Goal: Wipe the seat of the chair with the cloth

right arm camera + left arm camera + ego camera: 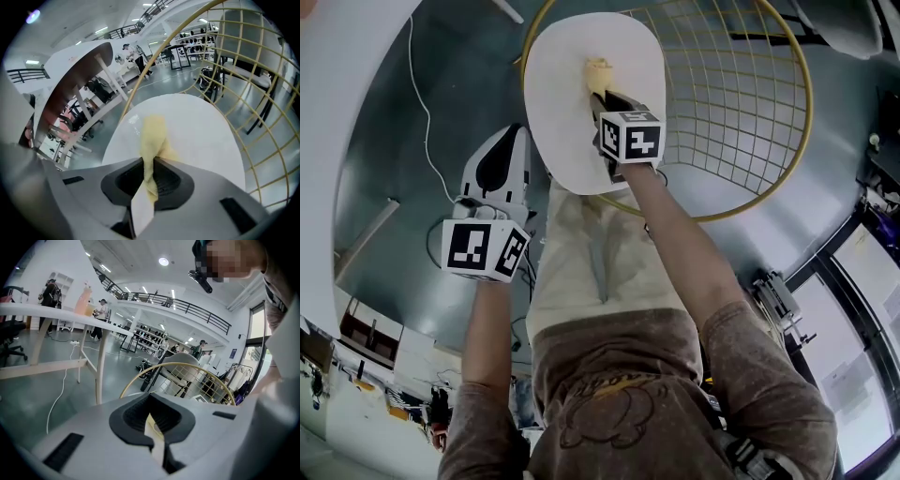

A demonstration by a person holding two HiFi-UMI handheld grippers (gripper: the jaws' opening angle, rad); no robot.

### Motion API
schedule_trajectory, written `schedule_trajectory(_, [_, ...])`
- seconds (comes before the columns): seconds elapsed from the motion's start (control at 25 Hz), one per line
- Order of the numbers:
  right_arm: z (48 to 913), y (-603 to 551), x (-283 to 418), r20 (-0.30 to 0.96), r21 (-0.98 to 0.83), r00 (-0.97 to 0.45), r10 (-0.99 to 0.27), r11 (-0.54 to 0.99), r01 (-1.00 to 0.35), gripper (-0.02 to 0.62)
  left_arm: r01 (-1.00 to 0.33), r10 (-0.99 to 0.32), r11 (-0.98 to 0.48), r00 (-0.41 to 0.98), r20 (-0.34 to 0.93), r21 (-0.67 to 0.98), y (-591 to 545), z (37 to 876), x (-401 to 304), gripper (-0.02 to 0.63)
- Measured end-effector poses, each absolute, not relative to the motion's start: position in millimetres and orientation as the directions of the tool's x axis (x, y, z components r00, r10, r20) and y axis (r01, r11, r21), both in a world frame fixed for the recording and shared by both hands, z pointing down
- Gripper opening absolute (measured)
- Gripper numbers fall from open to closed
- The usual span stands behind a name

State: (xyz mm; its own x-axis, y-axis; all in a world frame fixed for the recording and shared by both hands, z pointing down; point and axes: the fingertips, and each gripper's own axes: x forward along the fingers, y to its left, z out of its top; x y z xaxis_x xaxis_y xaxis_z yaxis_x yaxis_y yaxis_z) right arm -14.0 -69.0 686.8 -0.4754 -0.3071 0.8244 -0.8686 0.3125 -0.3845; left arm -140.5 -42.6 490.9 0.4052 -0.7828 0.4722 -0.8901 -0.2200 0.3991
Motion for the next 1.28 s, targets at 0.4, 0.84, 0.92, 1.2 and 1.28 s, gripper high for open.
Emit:
schedule_trajectory(0.4, [683, -37, -73, 0.782, -0.489, -0.579, -0.229, 0.350, -0.799, 0.071, -0.897, -0.788, -0.191, 0.383, 0.482, 0.399, -32, 495, -154, 0.009])
schedule_trajectory(0.84, [674, 6, -119, 0.742, -0.564, -0.657, -0.134, 0.404, -0.720, 0.070, -0.907, -0.804, -0.160, 0.349, 0.481, 0.390, -23, 490, -167, 0.009])
schedule_trajectory(0.92, [669, 11, -125, 0.730, -0.577, -0.672, -0.121, 0.417, -0.702, 0.070, -0.908, -0.807, -0.154, 0.343, 0.481, 0.390, -21, 489, -168, 0.009])
schedule_trajectory(1.2, [644, 4, -101, 0.712, -0.573, -0.685, -0.154, 0.435, -0.694, 0.071, -0.906, -0.812, -0.163, 0.349, 0.468, 0.392, -19, 480, -163, 0.009])
schedule_trajectory(1.28, [635, -5, -79, 0.718, -0.555, -0.672, -0.181, 0.434, -0.710, 0.069, -0.905, -0.813, -0.168, 0.351, 0.465, 0.391, -19, 475, -161, 0.009])
